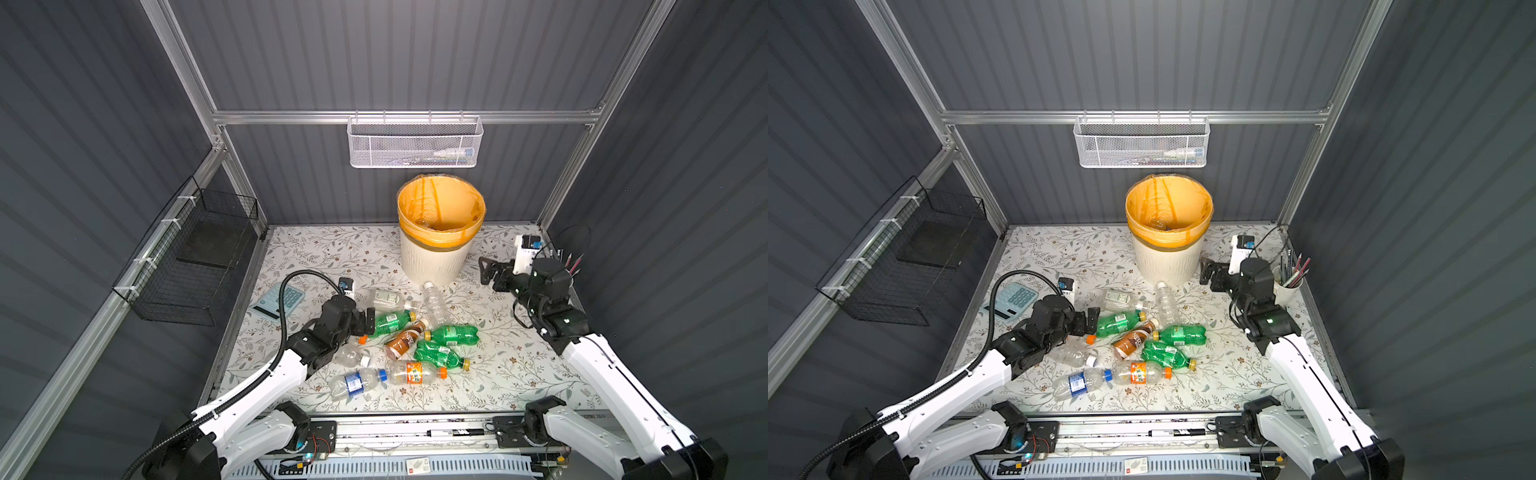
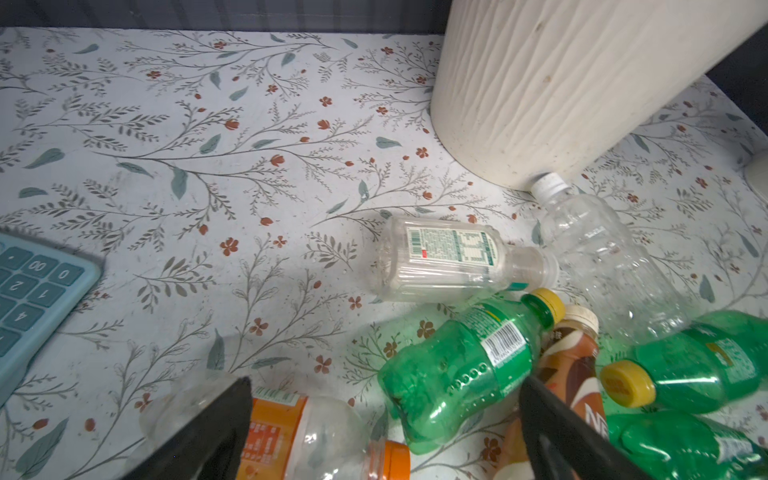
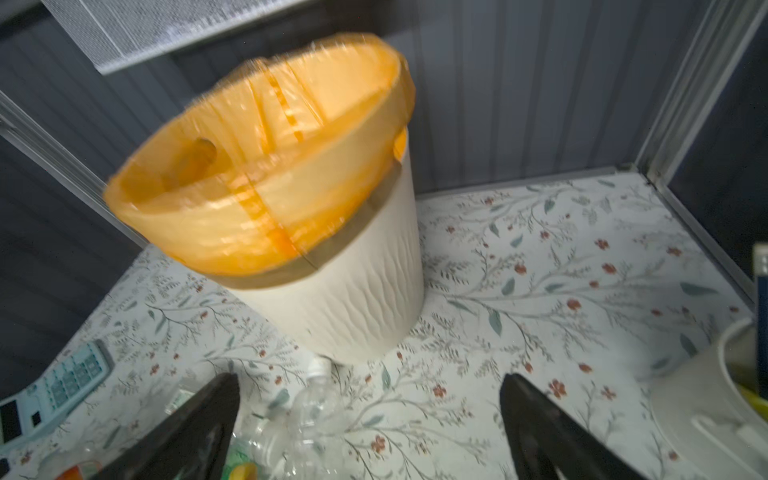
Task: Throw the plastic bottles in the bin
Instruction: 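Draw the right gripper back while the left gripper grasps an orange-capped clear bottle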
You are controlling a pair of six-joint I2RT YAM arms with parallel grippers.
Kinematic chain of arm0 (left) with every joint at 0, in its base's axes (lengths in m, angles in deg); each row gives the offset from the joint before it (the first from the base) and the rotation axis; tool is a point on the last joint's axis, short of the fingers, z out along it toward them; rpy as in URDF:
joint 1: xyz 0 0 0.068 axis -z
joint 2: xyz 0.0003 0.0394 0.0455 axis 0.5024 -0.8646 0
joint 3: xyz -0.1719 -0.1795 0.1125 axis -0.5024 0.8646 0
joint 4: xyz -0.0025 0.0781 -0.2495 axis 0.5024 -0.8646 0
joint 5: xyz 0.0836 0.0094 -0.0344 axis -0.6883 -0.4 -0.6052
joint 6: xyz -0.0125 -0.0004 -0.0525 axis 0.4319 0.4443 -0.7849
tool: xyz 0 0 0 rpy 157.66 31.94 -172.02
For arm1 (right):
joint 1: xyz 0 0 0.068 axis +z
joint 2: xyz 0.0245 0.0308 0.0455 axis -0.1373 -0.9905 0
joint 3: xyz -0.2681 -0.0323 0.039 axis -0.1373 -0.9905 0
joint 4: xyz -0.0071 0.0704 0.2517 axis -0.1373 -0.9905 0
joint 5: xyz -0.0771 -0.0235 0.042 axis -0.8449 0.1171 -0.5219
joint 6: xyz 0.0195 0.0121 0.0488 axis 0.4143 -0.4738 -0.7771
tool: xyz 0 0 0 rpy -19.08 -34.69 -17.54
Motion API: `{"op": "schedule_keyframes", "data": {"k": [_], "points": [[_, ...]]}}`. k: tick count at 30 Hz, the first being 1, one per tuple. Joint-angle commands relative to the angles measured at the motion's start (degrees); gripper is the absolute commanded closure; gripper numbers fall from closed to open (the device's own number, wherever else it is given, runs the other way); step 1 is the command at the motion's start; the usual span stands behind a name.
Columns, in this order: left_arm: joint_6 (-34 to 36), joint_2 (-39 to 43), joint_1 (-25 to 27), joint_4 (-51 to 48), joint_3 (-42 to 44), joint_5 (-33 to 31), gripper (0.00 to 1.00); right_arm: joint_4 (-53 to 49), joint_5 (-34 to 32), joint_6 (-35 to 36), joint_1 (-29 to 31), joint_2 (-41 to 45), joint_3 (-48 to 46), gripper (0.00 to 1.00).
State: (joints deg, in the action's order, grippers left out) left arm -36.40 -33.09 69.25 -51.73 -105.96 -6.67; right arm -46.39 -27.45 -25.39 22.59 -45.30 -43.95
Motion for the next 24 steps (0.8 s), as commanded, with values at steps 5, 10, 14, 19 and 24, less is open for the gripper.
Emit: {"op": "schedule_keyframes", "data": {"k": [5, 10, 14, 19, 24], "points": [[15.39, -2.16, 9.80, -5.43, -4.31, 0.16, 0.00, 2.18, -2.19, -7.82, -5.50, 7.11, -12.78, 0.01], [22.44, -6.74, 19.00, -9.34, -7.47, -2.31, 0.00, 1.98, -1.43, -9.81, -8.08, 9.04, -15.54, 0.01], [27.30, -11.50, 26.58, -13.08, -10.74, -3.53, 0.00, 2.15, -1.44, -10.64, -8.63, 8.17, -16.06, 0.01], [31.08, -18.63, 33.58, -19.93, -15.03, -5.30, 0.00, 2.74, -1.40, -11.67, -9.07, 6.40, -16.00, 0.01], [32.17, -26.27, 36.80, -23.39, -18.51, -6.69, 0.03, 3.47, -0.62, -12.25, -9.42, 5.18, -16.10, 0.01]]}}
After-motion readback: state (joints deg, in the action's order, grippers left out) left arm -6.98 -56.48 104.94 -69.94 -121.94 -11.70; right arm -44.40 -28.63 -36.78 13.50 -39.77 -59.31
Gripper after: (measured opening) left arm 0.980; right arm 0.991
